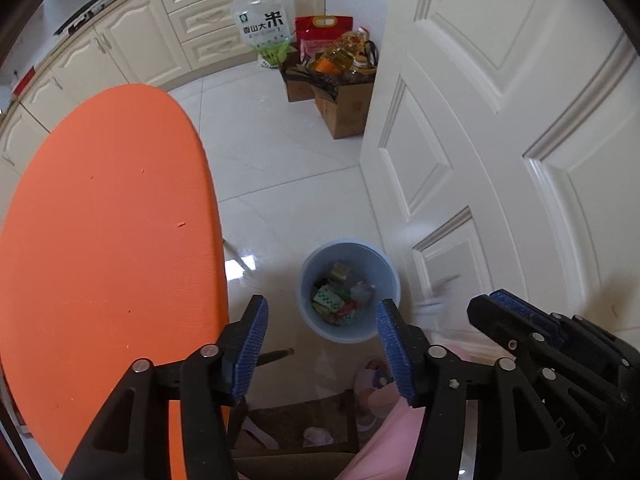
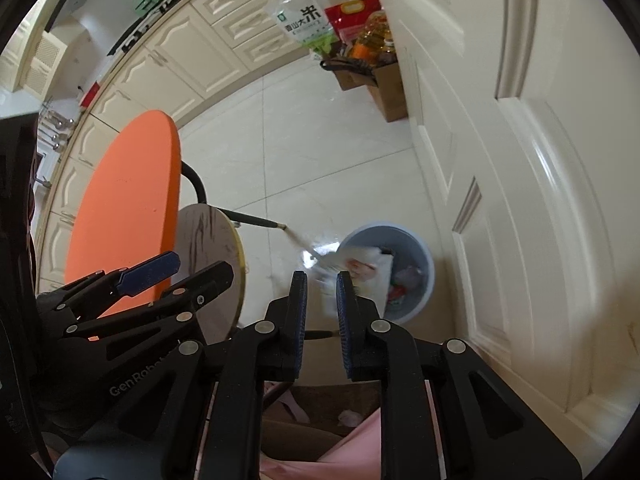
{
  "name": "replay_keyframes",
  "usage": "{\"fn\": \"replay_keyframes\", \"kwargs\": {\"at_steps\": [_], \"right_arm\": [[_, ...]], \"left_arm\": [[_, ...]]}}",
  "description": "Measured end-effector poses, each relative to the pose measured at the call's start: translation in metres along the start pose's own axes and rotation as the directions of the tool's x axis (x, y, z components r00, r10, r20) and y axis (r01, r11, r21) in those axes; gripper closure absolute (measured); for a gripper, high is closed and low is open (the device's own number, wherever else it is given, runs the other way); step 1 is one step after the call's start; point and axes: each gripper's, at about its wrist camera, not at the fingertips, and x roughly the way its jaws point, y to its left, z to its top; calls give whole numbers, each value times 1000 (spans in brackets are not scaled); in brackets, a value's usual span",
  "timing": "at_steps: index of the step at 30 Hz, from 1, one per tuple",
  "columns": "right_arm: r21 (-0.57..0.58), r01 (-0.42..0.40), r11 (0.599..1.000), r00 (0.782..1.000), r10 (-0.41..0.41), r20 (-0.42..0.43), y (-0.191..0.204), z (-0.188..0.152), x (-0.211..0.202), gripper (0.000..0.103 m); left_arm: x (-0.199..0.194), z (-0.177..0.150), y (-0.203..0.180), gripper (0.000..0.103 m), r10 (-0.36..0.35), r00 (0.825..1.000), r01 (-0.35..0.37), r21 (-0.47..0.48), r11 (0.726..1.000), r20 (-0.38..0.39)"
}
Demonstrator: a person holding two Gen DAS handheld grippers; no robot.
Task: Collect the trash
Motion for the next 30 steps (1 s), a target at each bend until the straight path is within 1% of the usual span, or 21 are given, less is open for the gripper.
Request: {"fn": "replay_keyframes", "kwargs": {"at_steps": [1, 5, 6, 9, 11, 12, 13, 14, 16, 18, 21, 22, 24, 25, 28, 30], "right_arm": [[3, -3, 1000, 1000, 3, 1, 0, 0, 0, 81], [-2, 13, 1000, 1000, -13, 4, 2, -1, -2, 81], [-2, 14, 1000, 1000, -14, 4, 3, -1, -3, 79], [-9, 32, 999, 999, -32, 29, 6, -3, -8, 70], [-27, 56, 998, 997, -54, 52, 9, -6, -14, 68], [-33, 66, 997, 996, -64, 63, 10, -7, -17, 65], [-41, 70, 997, 994, -66, 82, 13, -10, -22, 55], [-45, 69, 997, 994, -64, 93, 14, -11, -26, 48], [-53, 53, 997, 991, -46, 122, 18, -17, -36, 20], [-65, 30, 997, 990, -21, 142, 22, -22, -45, 12], [-91, 39, 995, 986, -24, 167, 32, -28, -57, 12], [-99, 39, 994, 984, -21, 174, 36, -31, -61, 12], [-121, 15, 993, 983, 7, 185, 43, -37, -70, 11], [-133, 2, 991, 980, 25, 196, 46, -40, -74, 10], [-158, -15, 987, 962, 57, 266, 55, -50, -90, 5], [-187, -7, 982, 947, 67, 315, 63, -58, -102, 1]], "left_arm": [[-2, -3, 4, 50, 1, 1000, -1, -6, 1000, 2], [-6, -7, 13, 50, 17, 1000, -17, -19, 1000, 1], [-5, -7, 14, 50, 22, 1000, -22, -23, 1000, -3], [-9, -13, 16, 50, 35, 999, -34, -14, 999, 9], [-12, -19, 17, 50, 46, 999, -46, -17, 999, 20], [-15, -23, 18, 50, 53, 998, -52, -24, 998, 29], [-15, -26, 19, 50, 57, 998, -56, -29, 998, 36], [-19, -29, 19, 50, 61, 997, -60, -34, 998, 46], [-28, -39, 19, 49, 60, 996, -58, -37, 998, 73], [-36, -50, 21, 48, 61, 994, -56, -56, 997, 95], [-51, -70, 26, 42, 85, 986, -72, -95, 993, 143], [-58, -79, 28, 42, 92, 982, -74, -115, 991, 163], [-66, -92, 29, 41, 115, 976, -89, -143, 986, 184], [-74, -101, 31, 40, 132, 970, -99, -161, 982, 206], [-89, -124, 27, 32, 156, 953, -109, -187, 976, 259], [-97, -140, 25, 31, 178, 944, -117, -225, 967, 278]]}}
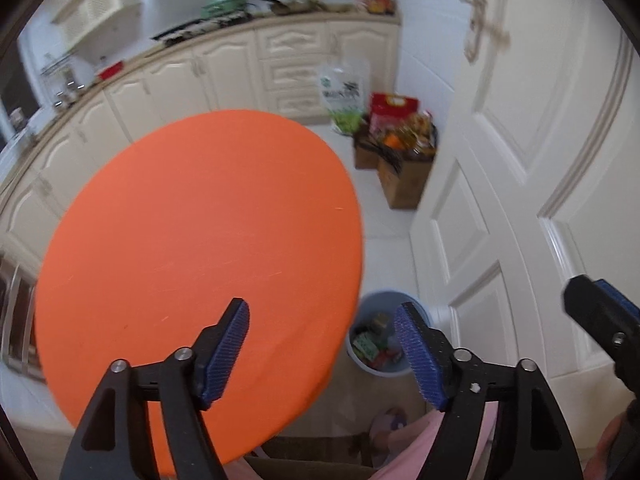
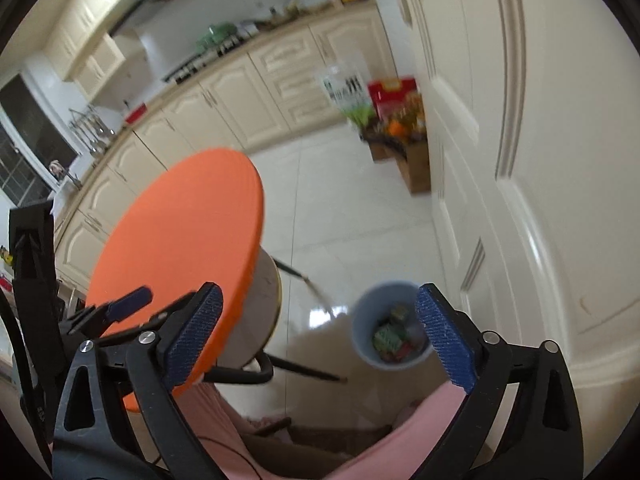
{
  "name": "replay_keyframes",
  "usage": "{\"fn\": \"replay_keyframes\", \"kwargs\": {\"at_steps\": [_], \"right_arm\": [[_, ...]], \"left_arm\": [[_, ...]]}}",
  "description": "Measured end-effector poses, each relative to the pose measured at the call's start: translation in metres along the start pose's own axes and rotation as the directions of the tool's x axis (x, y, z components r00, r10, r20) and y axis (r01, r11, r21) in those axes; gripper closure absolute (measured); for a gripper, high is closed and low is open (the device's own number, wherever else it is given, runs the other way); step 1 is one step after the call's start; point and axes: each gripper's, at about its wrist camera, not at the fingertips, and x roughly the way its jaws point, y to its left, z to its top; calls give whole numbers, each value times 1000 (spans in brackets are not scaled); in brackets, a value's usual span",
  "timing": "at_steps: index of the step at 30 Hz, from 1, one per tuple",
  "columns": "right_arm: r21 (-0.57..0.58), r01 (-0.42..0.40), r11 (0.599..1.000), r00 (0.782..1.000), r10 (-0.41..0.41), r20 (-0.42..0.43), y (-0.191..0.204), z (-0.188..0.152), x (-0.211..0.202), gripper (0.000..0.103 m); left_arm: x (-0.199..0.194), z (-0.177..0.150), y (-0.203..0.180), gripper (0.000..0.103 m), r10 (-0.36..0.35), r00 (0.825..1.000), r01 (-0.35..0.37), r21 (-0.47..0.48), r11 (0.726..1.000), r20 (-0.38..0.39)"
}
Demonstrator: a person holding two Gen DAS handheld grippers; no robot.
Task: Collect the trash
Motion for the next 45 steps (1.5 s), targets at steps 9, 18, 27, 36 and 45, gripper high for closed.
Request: {"fn": "replay_keyframes", "kwargs": {"at_steps": [9, 18, 27, 36, 45], "right_arm": [[-179, 8, 984, 975, 32, 221, 48, -16, -60, 0], [-300, 59, 952, 936, 51, 347, 88, -30, -109, 0], [-376, 111, 920, 872, 92, 481, 118, -41, -159, 0], [-446, 113, 888, 851, 146, 505, 130, -49, -174, 0], [-475, 122, 871, 840, 165, 517, 126, -57, -178, 0]], "left_arm": [[-80, -63, 9, 29, 98, 984, -70, -180, 981, 149], [-166, -139, -16, 20, 195, 937, -111, -284, 952, 290], [-229, -214, -54, 7, 317, 869, -178, -359, 916, 380], [-248, -258, -102, 3, 415, 797, -206, -448, 870, 439], [-246, -280, -139, 1, 429, 780, -222, -440, 870, 455]]}}
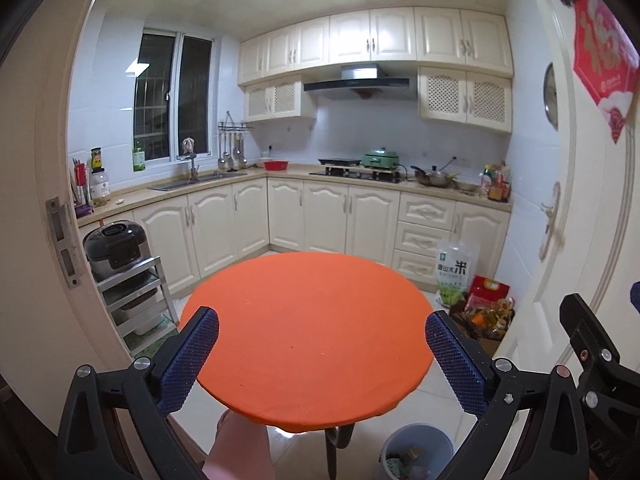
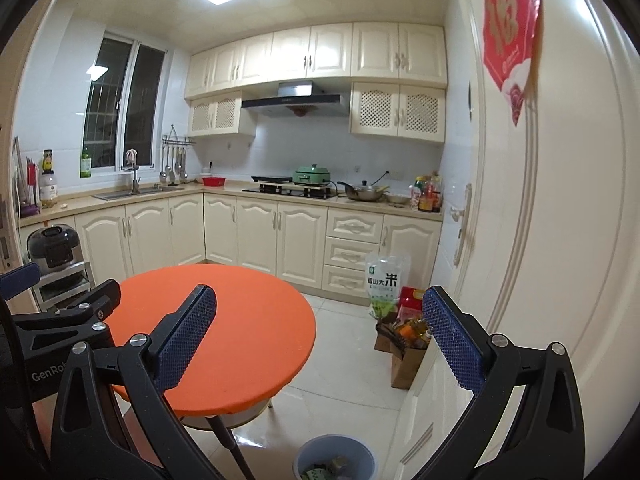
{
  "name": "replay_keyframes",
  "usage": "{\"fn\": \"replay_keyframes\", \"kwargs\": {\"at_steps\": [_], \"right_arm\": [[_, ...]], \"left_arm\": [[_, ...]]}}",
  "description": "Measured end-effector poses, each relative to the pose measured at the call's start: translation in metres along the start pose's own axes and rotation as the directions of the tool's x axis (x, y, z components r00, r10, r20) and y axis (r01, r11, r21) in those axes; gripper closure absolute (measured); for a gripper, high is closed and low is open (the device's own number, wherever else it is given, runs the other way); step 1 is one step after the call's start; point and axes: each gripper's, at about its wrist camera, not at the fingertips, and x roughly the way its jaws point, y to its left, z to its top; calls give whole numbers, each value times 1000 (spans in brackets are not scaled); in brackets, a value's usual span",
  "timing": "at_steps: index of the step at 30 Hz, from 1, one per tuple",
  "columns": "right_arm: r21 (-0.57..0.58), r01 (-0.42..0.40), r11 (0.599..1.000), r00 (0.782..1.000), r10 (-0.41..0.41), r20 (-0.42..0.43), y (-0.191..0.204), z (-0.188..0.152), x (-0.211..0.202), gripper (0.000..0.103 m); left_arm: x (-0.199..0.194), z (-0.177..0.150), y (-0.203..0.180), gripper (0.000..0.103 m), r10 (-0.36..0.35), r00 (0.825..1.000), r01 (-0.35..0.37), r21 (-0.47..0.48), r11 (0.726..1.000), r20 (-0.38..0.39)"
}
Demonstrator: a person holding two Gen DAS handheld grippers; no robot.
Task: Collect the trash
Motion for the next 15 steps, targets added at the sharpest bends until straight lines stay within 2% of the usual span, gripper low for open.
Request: {"fn": "replay_keyframes", "kwargs": {"at_steps": [11, 15], "right_arm": [[12, 2, 1000, 1000, -2, 9, -5, -6, -10, 0], [24, 2, 1000, 1000, -2, 14, -12, -4, -13, 0]], "left_arm": [[4, -1, -1, 1, -9, 1000, 8, 15, 1000, 16], [10, 8, 2, 1, -18, 1000, 18, 23, 1000, 12]]}}
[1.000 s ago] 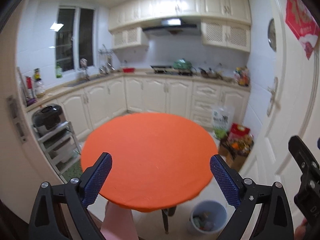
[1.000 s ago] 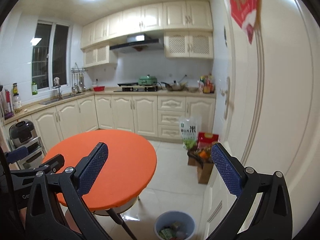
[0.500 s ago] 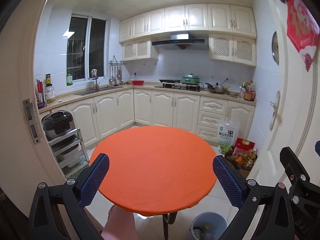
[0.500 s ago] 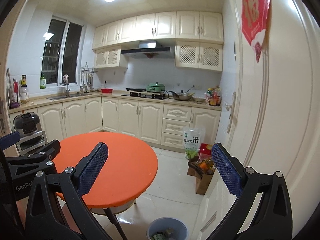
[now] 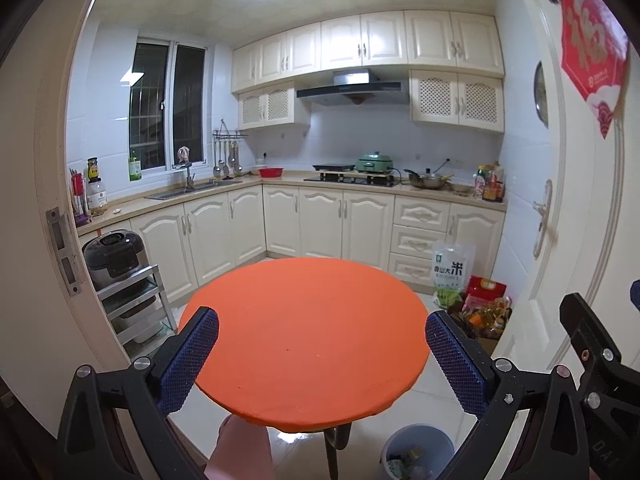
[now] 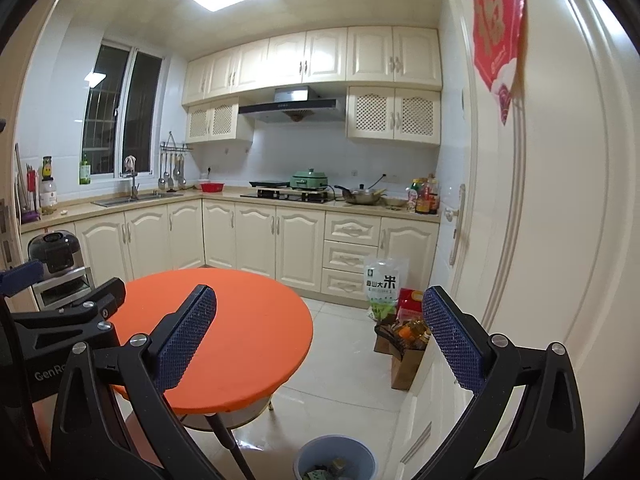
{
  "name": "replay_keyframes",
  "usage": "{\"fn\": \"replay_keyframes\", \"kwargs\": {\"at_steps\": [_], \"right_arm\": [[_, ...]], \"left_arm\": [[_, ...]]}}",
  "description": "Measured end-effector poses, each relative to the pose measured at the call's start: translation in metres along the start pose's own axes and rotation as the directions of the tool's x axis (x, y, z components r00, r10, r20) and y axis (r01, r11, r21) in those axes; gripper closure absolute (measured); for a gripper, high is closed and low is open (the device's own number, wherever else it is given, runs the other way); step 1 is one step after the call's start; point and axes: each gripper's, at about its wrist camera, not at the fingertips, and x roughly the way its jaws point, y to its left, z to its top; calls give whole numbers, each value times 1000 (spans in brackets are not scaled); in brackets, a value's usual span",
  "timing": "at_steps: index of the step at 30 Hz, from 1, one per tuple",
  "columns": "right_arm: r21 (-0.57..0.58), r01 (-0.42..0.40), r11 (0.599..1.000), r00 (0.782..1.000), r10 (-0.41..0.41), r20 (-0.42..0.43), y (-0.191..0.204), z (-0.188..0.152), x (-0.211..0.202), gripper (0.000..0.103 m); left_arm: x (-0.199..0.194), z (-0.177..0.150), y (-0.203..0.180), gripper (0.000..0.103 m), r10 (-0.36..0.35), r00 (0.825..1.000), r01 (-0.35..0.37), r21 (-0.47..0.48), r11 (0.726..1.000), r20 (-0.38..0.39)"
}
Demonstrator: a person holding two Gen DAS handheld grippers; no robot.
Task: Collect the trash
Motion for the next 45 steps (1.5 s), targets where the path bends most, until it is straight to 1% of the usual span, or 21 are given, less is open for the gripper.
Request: {"fn": "replay_keyframes", "kwargs": {"at_steps": [14, 22, 27, 39, 45], "right_arm": [[-10, -4, 1000, 1000, 4, -1, -1, -1, -3, 0], [-17, 42, 999, 999, -42, 24, -1, -2, -8, 0], [1, 22, 1000, 1000, -22, 3, -5, -2, -5, 0], [1, 39, 999, 999, -39, 7, -7, -5, -7, 0], [2, 41, 999, 999, -41, 9, -6, -6, -10, 0]], "left_arm": [[0, 2, 9, 1, 3, 1000, -3, 0, 1000, 10], [2, 1, 7, 1, 6, 1000, -6, 2, 1000, 10], [4, -1, 8, 1, 7, 1000, -7, 1, 1000, 15], [4, -12, 4, 1, 1, 1000, -1, 5, 1000, 15], [4, -12, 3, 1, -3, 1000, 3, 6, 1000, 19]]}}
